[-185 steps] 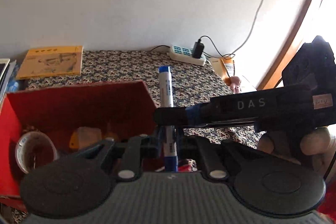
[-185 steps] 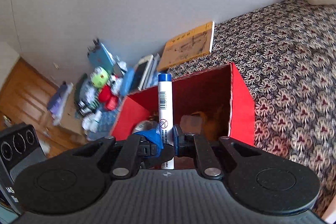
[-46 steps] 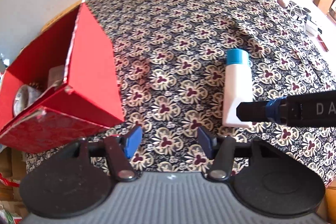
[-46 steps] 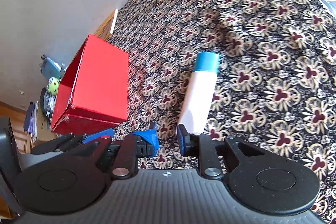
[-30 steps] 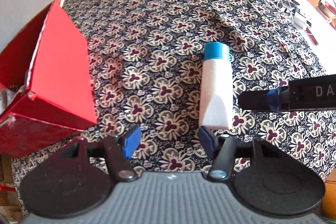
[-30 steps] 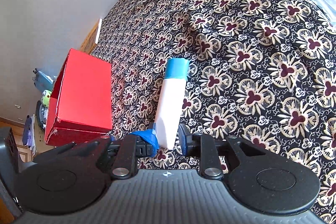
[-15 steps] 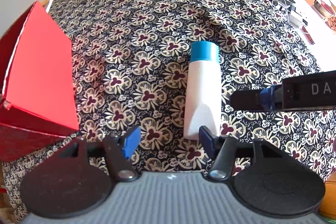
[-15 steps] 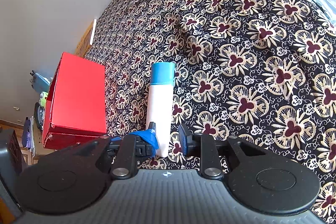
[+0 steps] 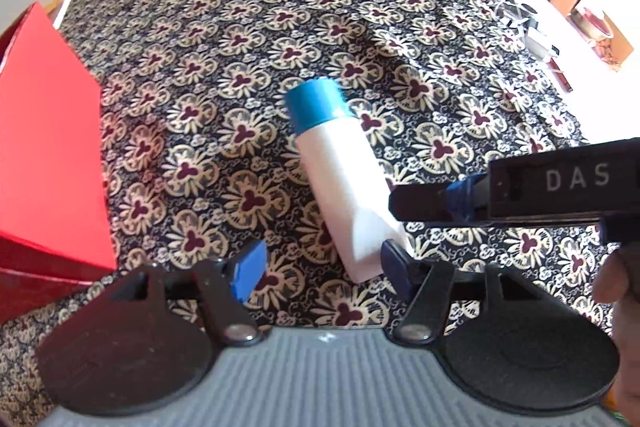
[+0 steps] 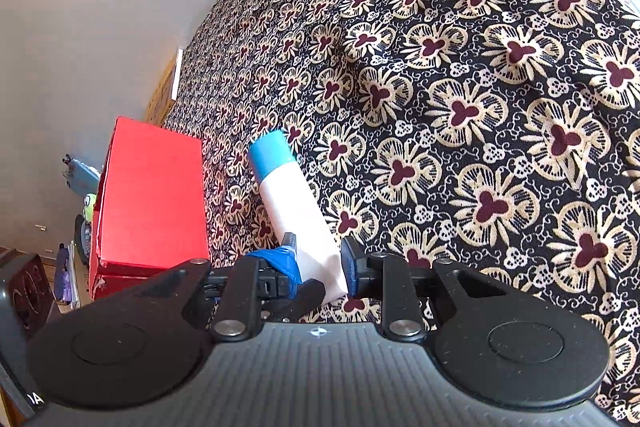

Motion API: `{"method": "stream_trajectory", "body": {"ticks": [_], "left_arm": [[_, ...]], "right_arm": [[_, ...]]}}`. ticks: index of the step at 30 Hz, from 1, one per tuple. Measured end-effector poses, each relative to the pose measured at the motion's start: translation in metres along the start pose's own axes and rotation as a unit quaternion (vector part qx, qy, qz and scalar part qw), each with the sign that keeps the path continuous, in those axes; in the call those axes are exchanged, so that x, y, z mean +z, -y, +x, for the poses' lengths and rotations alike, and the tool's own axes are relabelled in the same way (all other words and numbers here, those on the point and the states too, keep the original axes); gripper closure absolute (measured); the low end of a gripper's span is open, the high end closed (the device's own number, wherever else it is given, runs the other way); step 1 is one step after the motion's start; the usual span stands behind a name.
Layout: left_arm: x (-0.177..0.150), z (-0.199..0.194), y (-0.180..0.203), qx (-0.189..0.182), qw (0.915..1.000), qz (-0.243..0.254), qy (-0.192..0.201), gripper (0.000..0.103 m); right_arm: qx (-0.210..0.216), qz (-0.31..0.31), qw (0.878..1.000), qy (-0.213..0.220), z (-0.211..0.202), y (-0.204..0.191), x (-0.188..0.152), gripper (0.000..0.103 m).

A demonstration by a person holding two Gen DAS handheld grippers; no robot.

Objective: Organize rigid objects
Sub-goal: 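Lower the right tool around the blue-capped white bottle and close on it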

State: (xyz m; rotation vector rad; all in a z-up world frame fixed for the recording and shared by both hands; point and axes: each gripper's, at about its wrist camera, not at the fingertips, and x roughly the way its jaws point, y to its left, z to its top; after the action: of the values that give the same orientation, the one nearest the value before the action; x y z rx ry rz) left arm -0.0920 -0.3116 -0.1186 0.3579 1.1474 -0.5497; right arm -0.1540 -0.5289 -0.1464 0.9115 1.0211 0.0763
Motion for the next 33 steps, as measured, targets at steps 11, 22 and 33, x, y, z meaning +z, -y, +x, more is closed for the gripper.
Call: {"method": "stream_trajectory", "body": {"ticks": [11,22,33], "left_arm": [[0.008,0.005,-0.01,-0.066,0.9978,0.0,0.004,0.039],[0.011,0.014,-0.024,-0.081,0.9967,-0.003,-0.006,0.038],[0.023,0.021,-0.027,-0.048,0.9988,0.001,-0.002,0.037]], "right_arm": [[-0.004,-0.009,1.0,-0.011,0.019,-0.013,0.008,0.095],[0.013,-0.008,0.999,-0.036,0.052,-0.029,0.011,0.095],[0.02,-0.001,1.0,-0.02,0.065,-0.029,0.036,0.095]]}}
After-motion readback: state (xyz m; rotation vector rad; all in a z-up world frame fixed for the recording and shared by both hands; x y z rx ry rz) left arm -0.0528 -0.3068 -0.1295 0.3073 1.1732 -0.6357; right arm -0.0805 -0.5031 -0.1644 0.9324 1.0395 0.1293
